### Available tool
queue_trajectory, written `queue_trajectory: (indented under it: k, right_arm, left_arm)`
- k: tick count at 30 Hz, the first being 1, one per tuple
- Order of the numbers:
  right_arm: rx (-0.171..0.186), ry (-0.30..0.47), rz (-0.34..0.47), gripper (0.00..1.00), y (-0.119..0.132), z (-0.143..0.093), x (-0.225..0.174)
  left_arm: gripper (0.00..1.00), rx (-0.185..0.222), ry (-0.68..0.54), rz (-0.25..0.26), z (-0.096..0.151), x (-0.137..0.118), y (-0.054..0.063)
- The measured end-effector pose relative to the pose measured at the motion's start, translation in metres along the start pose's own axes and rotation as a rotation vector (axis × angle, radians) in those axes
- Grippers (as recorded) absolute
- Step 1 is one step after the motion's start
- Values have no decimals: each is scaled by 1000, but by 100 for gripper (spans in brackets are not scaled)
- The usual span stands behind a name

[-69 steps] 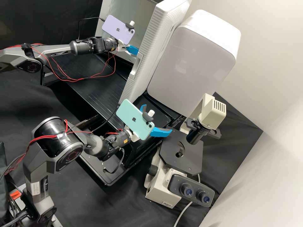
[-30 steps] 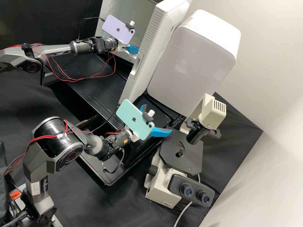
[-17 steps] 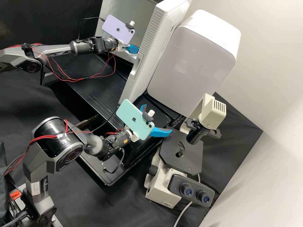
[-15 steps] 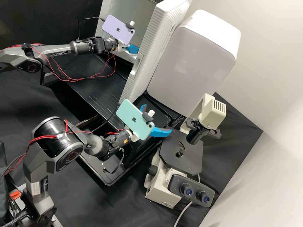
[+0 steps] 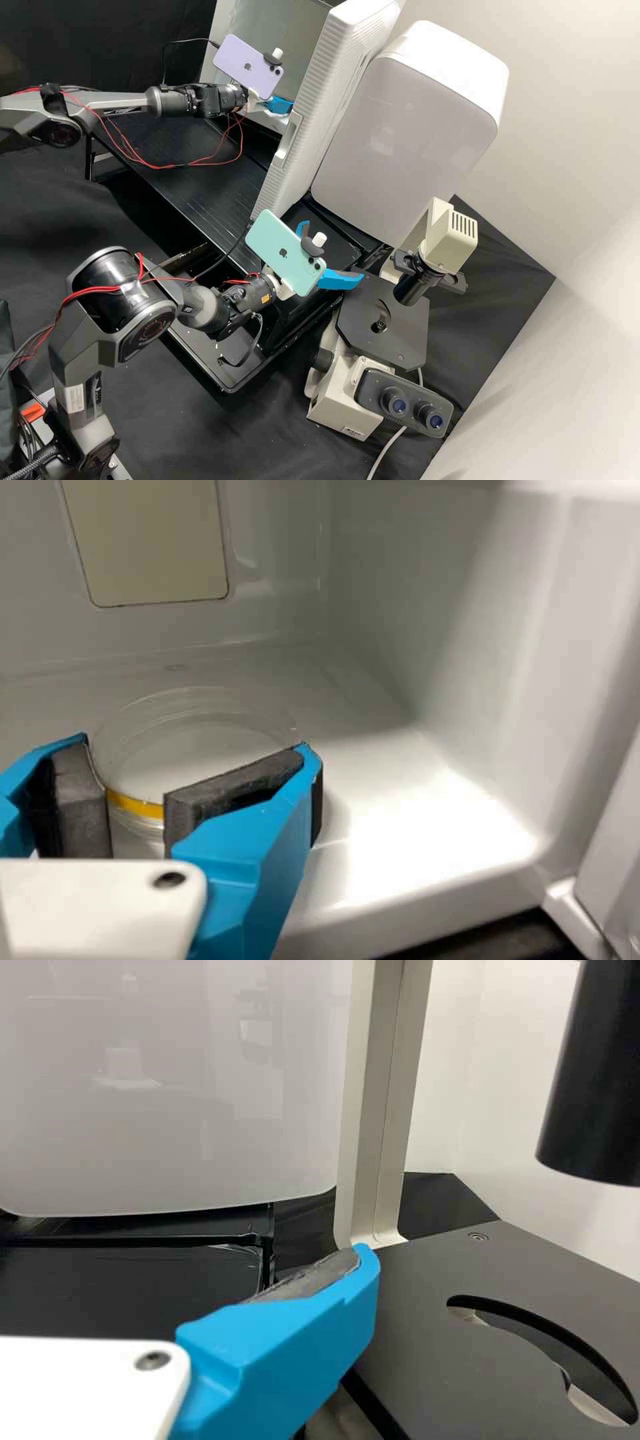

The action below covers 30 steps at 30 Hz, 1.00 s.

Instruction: Take the petri dish out of the incubator

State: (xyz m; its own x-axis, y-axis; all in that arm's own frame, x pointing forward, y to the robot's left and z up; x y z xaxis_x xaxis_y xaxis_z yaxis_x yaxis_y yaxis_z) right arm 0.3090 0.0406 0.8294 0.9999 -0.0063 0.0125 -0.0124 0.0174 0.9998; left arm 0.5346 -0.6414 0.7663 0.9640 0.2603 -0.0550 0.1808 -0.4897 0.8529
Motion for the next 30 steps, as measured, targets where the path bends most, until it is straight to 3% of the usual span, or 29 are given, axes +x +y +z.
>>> queue_trajectory:
  k: [3,9,12,19,28,30]
  right_arm:
    - [0,0,0,100,0,0,0]
    - [0,0,0,100,0,0,0]
    - [0,0,0,100,0,0,0]
    - [0,0,0,100,0,0,0]
    - [0,0,0,100,0,0,0]
    - [0,0,0,100,0,0,0]
  left_arm:
    - [0,3,-7,10,-2,-15,1]
    - [0,25,-43,18,-2,-42,-12]
    - [0,16,-56,26,-2,-53,-15]
    - [0,47,-68,29,-4,-59,-23]
    - [0,25,-100,39,-8,-80,-25]
    - [0,39,-106,34,-9,-84,-28]
